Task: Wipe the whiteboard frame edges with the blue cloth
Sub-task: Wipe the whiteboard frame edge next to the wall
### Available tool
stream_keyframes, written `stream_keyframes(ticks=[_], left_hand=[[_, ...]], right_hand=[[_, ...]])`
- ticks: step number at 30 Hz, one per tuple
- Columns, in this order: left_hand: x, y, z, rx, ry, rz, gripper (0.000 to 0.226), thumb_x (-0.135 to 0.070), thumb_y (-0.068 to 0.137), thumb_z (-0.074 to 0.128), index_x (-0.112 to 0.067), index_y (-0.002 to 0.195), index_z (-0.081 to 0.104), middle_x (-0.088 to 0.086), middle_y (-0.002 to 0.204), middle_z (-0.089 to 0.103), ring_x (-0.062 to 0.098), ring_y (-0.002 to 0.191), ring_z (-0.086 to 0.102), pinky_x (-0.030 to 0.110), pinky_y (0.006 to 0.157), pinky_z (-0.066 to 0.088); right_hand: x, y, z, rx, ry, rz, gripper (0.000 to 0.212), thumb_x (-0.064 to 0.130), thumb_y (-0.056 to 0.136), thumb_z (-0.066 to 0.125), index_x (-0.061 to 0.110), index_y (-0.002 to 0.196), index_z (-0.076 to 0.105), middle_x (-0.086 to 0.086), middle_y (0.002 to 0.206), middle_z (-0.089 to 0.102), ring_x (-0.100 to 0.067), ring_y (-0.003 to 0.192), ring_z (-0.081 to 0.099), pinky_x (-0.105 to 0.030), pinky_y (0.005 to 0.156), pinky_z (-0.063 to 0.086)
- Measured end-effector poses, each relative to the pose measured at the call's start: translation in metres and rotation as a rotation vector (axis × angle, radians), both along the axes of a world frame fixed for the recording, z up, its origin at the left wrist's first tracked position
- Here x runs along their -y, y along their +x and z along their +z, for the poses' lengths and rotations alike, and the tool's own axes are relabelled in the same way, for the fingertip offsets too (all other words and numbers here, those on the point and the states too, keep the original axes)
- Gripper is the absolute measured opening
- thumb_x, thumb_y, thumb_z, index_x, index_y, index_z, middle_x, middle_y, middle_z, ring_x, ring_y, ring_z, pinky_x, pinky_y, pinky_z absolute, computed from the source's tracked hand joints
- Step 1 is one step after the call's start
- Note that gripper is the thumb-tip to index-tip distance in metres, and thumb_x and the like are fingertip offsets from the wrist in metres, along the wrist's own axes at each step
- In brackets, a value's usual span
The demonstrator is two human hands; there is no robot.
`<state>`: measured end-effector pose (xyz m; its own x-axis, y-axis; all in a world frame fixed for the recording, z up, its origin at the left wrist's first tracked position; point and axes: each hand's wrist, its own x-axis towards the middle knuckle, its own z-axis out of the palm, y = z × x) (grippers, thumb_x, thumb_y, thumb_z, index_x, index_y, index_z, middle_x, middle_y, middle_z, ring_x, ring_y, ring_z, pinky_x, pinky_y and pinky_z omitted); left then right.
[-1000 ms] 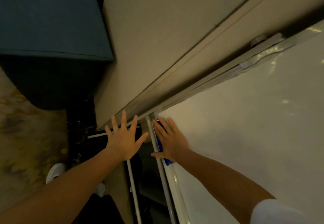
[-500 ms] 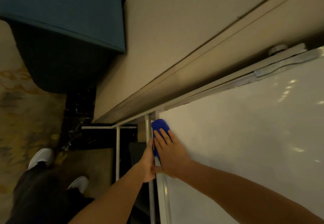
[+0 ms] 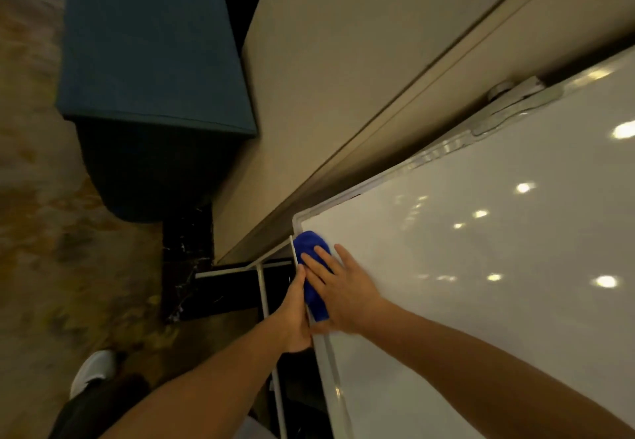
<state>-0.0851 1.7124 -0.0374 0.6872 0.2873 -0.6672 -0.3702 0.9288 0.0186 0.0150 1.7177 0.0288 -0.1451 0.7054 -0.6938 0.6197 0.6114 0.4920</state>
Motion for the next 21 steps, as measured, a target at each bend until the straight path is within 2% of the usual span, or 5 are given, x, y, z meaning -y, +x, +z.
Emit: stream_keyframes(ticks=[2,7,15,19,21], left_hand=[[0.001,-0.017,0.013,-0.003,0.017,-0.016,0.070,-0.074,0.086,0.041,-0.029,0.138,0.052,0.011,0.135,0.059,0.032,0.121,0.057,0.046,0.078,0.058],[0.003,-0.058,0.038,-0.038,0.077,-0.073,0.069,-0.068,0.092,0.035,-0.027,0.147,0.042,0.000,0.150,0.046,0.027,0.138,0.045,0.044,0.116,0.035],[-0.037,-0.076,0.008,0.017,-0.044,-0.123,0.086,-0.087,0.076,0.036,-0.018,0.113,0.071,0.015,0.111,0.074,0.033,0.114,0.062,0.051,0.098,0.047],[-0.070,-0.066,-0.002,0.053,0.007,0.014,0.076,-0.080,0.084,0.033,-0.021,0.120,0.066,0.012,0.117,0.071,0.029,0.113,0.062,0.045,0.083,0.051],[-0.088,-0.057,-0.003,0.023,0.075,0.157,0.065,-0.071,0.090,0.036,-0.026,0.130,0.060,0.009,0.126,0.067,0.024,0.117,0.061,0.042,0.090,0.051]], right_hand=[[0.003,-0.021,0.011,-0.009,0.011,-0.016,0.088,0.068,0.093,0.027,0.014,0.156,-0.004,-0.010,0.165,-0.010,-0.034,0.149,-0.018,-0.056,0.119,-0.004],[0.006,-0.067,0.028,-0.148,0.033,-0.100,0.066,0.049,0.102,0.020,0.013,0.156,0.007,-0.011,0.165,0.001,-0.032,0.151,-0.011,-0.052,0.121,-0.002],[0.003,-0.073,-0.010,-0.261,0.157,-0.155,0.063,0.040,0.103,0.024,0.011,0.155,0.005,-0.012,0.165,0.001,-0.029,0.150,-0.009,-0.047,0.120,-0.009],[-0.050,-0.057,-0.022,-0.267,0.235,-0.065,0.063,0.040,0.101,0.026,0.012,0.155,0.010,-0.011,0.164,0.004,-0.029,0.150,-0.008,-0.049,0.121,-0.005],[-0.084,-0.055,-0.028,-0.278,0.258,-0.038,0.064,0.041,0.100,0.030,0.013,0.155,0.013,-0.012,0.164,0.009,-0.032,0.151,-0.004,-0.051,0.121,-0.002]])
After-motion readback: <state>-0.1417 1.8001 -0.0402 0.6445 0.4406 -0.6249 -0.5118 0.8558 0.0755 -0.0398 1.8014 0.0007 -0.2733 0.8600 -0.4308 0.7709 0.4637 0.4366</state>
